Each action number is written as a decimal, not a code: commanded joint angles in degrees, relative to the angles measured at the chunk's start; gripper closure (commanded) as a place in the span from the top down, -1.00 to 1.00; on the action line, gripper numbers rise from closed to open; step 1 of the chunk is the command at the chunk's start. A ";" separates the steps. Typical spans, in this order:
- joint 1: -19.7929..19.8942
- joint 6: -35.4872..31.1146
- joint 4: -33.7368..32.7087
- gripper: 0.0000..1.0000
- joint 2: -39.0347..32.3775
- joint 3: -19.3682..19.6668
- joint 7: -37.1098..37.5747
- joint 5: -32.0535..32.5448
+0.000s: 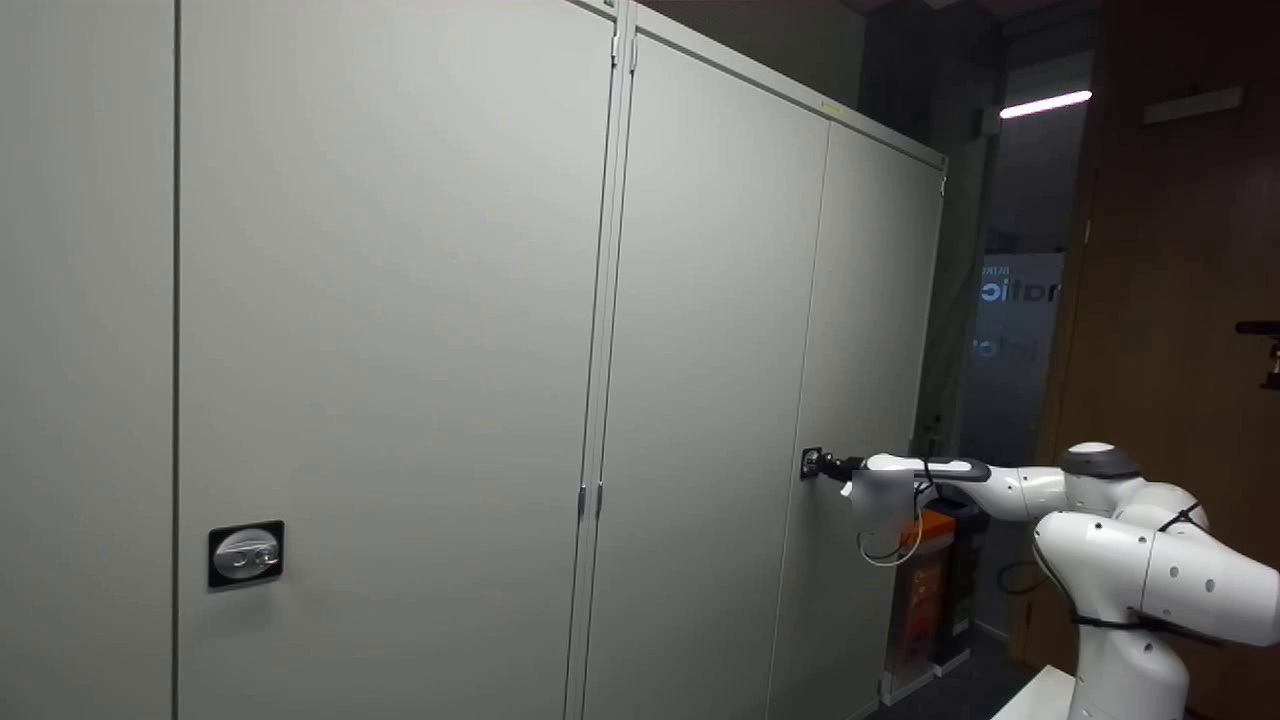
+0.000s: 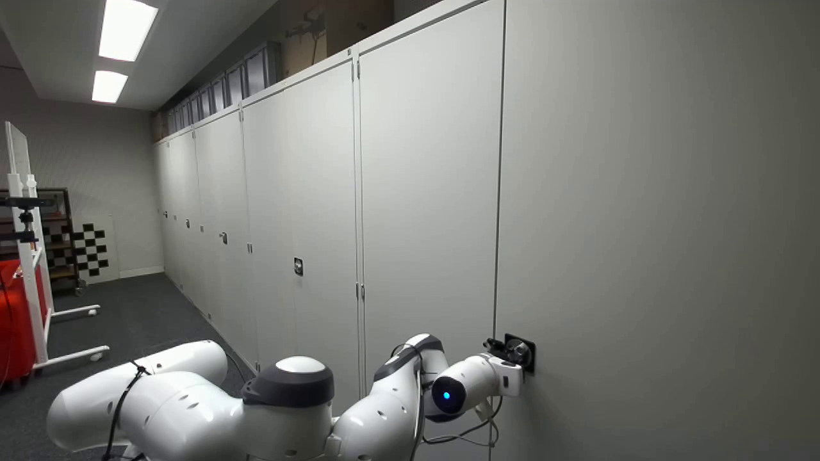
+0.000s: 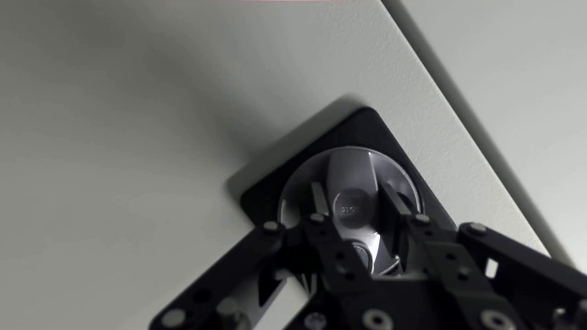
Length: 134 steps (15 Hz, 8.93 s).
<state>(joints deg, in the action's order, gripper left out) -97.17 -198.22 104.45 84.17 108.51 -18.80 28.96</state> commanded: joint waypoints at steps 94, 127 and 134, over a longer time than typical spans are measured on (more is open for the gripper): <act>2.44 -0.25 1.56 -0.84 0.35 -3.20 43.88 18.09; 3.40 -0.32 1.50 -0.84 1.42 -3.40 60.17 22.45; 3.63 -0.32 1.76 -0.84 1.46 -3.35 63.58 23.12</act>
<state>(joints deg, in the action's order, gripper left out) -96.56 -197.76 102.06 85.63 110.50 39.86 48.98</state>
